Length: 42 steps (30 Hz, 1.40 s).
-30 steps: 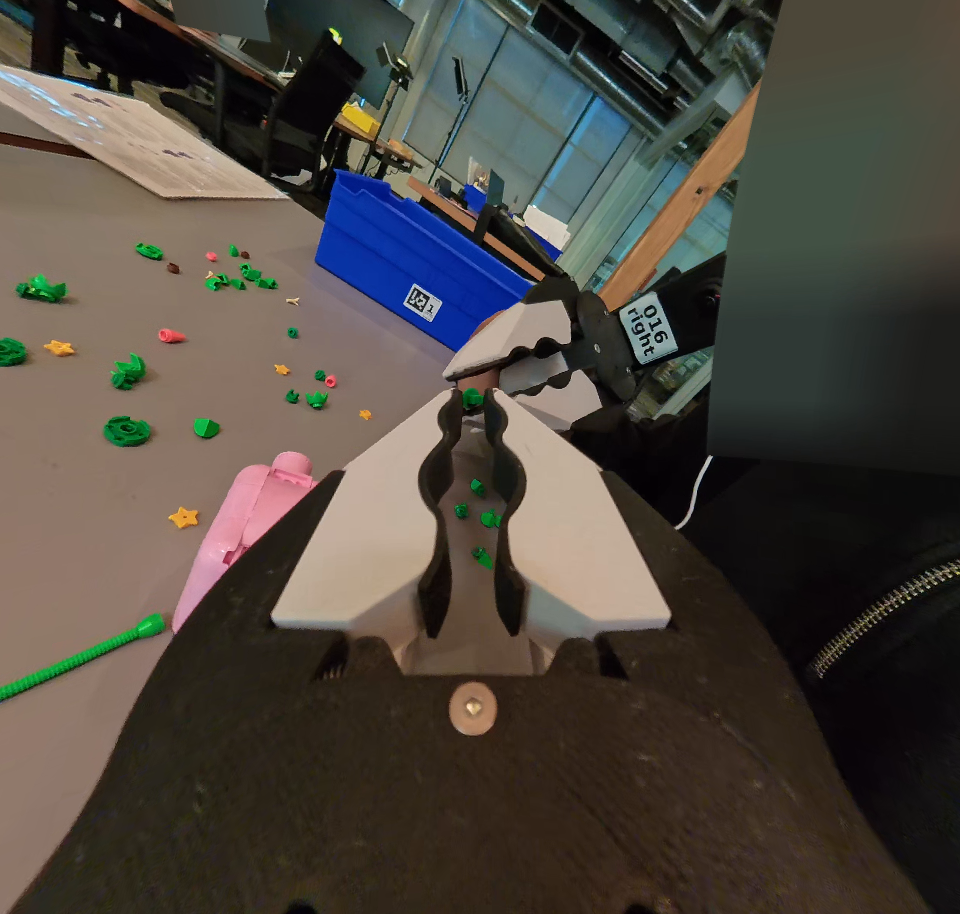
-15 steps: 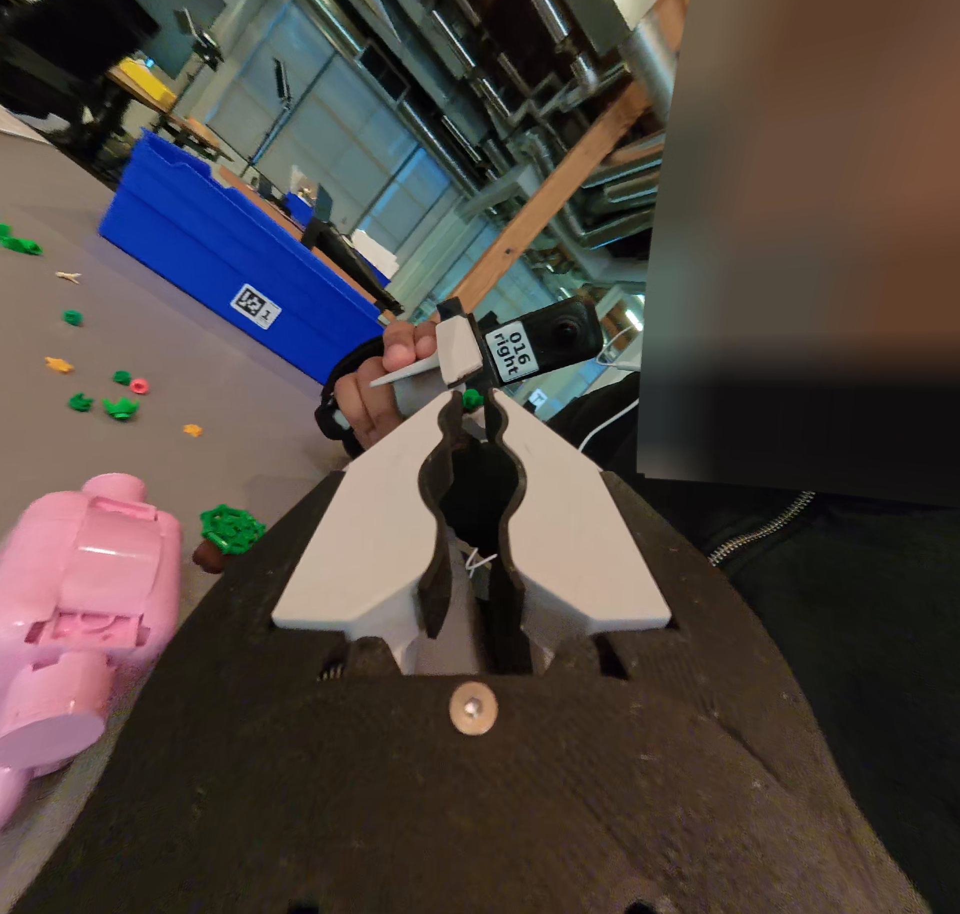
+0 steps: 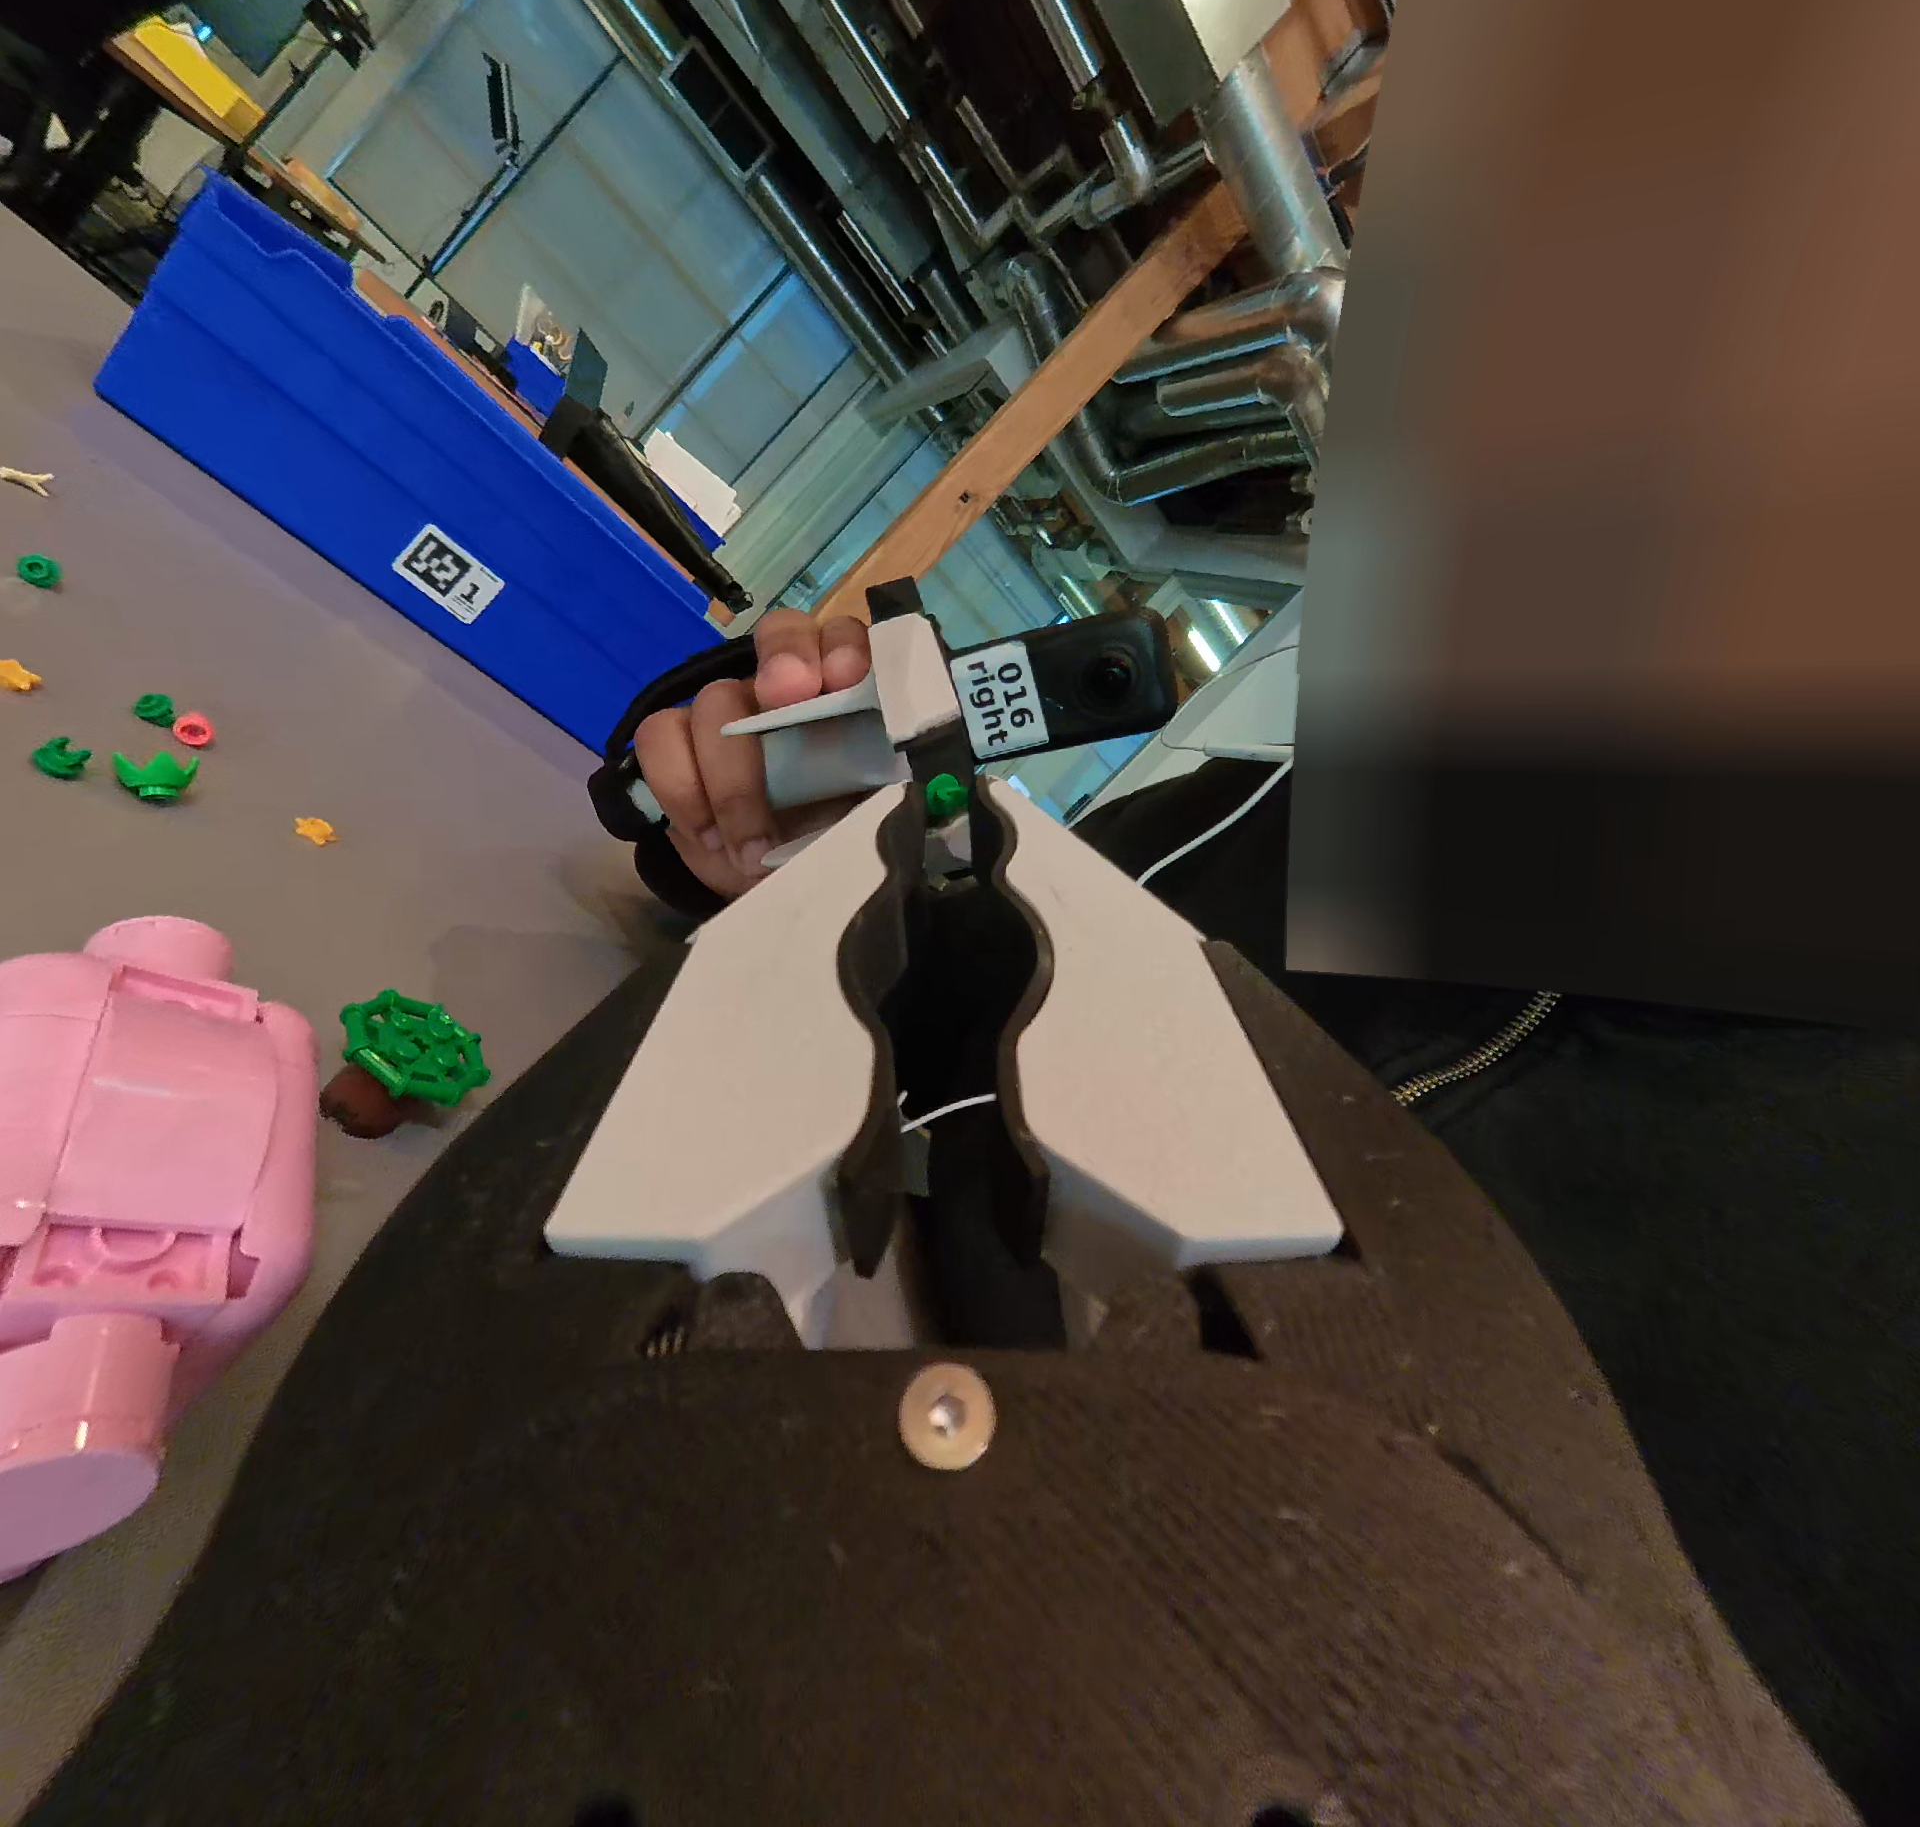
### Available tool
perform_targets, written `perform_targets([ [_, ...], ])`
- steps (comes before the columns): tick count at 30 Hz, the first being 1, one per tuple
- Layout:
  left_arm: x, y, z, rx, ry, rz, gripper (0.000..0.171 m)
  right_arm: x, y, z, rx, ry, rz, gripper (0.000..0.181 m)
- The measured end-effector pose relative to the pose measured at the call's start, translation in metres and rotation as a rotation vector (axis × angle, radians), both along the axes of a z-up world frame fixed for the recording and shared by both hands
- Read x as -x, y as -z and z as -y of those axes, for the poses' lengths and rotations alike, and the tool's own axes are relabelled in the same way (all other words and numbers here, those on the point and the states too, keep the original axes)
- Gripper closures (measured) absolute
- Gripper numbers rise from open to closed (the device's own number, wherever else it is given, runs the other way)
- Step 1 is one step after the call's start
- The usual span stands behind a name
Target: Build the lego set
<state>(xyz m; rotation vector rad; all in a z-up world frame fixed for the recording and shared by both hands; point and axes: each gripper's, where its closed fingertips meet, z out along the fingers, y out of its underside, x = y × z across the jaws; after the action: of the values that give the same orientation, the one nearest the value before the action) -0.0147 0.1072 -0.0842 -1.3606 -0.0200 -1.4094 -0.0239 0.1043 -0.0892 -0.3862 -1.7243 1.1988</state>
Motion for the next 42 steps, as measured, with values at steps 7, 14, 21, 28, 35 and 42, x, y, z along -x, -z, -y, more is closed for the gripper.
perform_targets([
  [7, -0.004, 0.001, 0.000, 0.016, 0.040, 0.023, 0.167, -0.004, -0.001, 0.006, 0.035, -0.051, 0.023, 0.171],
  [14, -0.007, 0.005, -0.001, 0.026, 0.031, -0.012, 0.168, -0.005, 0.002, 0.006, 0.051, -0.068, 0.057, 0.177],
  [21, 0.036, -0.001, 0.001, -0.020, -0.260, -0.175, 0.145, 0.011, 0.014, -0.029, 0.043, 0.086, 0.113, 0.176],
  [28, 0.138, 0.012, 0.030, 0.077, -0.687, -0.457, 0.147, 0.032, 0.094, -0.104, 0.080, 0.401, 0.582, 0.176],
  [35, 0.154, 0.019, 0.037, 0.119, -0.705, -0.438, 0.148, 0.022, 0.126, -0.109, 0.235, 0.360, 0.844, 0.176],
  [42, 0.136, 0.034, 0.025, 0.168, -0.645, -0.578, 0.149, 0.021, 0.131, -0.111, 0.212, 0.382, 0.859, 0.176],
])
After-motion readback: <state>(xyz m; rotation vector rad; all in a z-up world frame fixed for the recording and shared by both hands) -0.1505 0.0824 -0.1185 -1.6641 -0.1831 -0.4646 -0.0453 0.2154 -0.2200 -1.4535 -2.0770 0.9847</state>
